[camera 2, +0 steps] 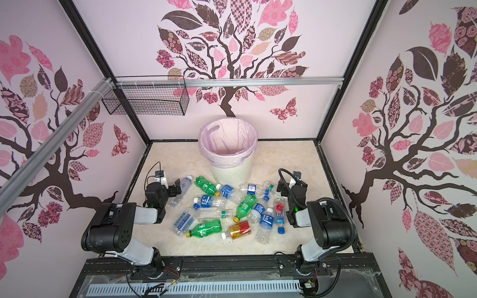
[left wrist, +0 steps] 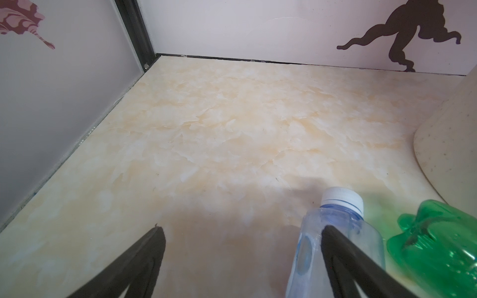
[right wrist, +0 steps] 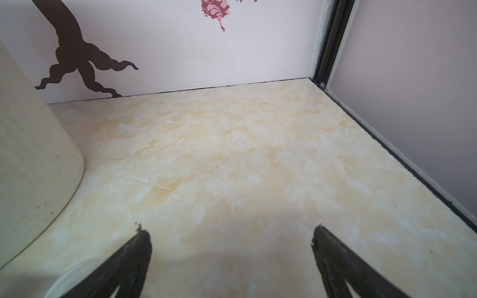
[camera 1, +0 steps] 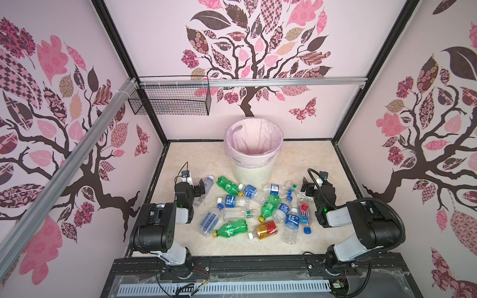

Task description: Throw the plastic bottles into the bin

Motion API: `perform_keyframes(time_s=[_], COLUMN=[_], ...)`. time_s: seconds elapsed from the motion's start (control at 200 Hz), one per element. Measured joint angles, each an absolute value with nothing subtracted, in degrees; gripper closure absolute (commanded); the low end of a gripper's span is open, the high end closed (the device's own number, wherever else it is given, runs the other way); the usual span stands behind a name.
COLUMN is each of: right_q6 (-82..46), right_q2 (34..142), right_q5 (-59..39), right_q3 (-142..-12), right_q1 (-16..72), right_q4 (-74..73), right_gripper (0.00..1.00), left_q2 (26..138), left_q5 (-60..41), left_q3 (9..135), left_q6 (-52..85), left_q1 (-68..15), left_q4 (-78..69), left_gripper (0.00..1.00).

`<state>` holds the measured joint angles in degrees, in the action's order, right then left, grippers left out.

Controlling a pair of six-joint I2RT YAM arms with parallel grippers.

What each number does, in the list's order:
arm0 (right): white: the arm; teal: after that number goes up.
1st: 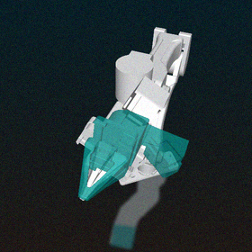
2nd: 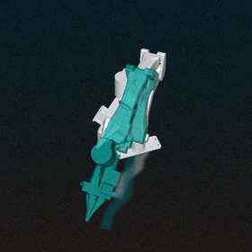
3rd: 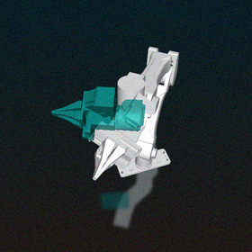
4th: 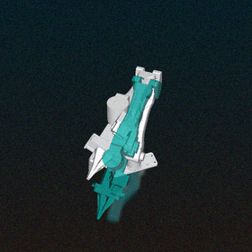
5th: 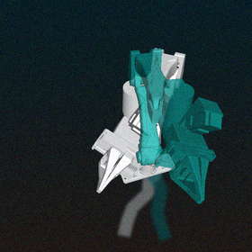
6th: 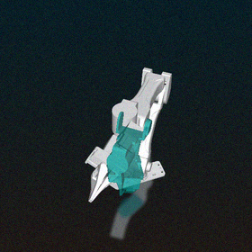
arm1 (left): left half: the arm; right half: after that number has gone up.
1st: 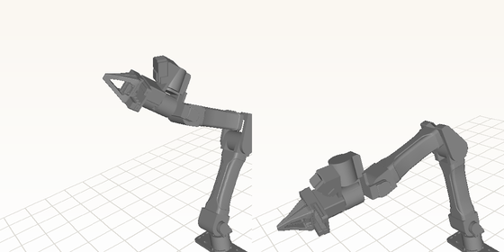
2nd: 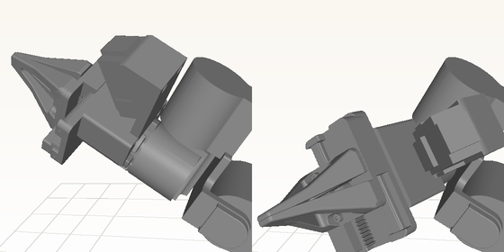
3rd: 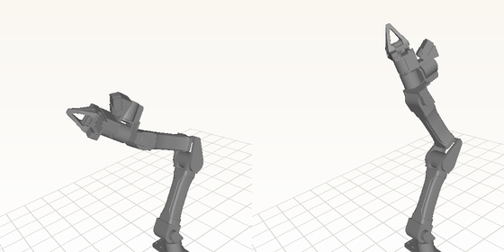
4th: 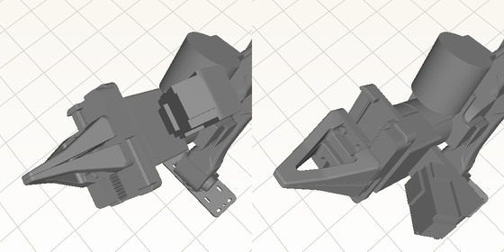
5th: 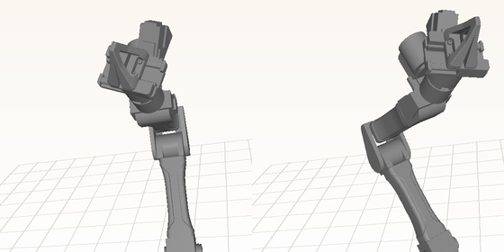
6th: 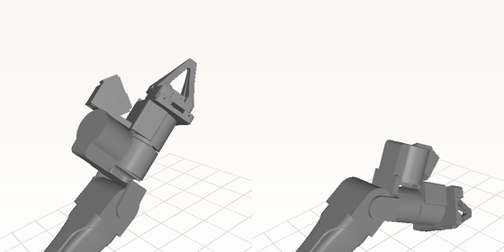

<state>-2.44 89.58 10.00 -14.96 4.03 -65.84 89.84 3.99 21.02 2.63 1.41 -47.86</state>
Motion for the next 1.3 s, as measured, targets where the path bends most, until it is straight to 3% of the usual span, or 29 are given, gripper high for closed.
perform_keyframes(time_s=[0.155,0.425,0.765,1.041,1.296], right_q6=[-1.30,0.10,0.45,4.10,9.67], right_q2=[88.88,77.30,73.84,78.63,79.92], right_q5=[7.86,4.51,3.11,1.72,-0.80], right_q3=[-15.44,-25.91,-45.08,-57.43,-57.36], right_q1=[4.03,4.03,5.93,11.75,11.88], right_q4=[-64.05,-43.29,-4.58,19.99,32.18], right_gripper=[0.00,0.00,0.02,0.06,0.08], left_q2=[89.67,77.23,68.18,65.06,57.04], left_q5=[3.95,10.31,17.58,13.58,6.83], left_q3=[21.02,24.93,45.15,55.61,57.21], left_q6=[2.59,2.66,9.76,11.60,8.49], left_q1=[1.41,-1.61,-9.65,-10.90,-10.81], left_q4=[-47.77,-35.14,-0.54,22.26,34.96], left_gripper=[0.02,0.02,0.03,0.02,0.02])
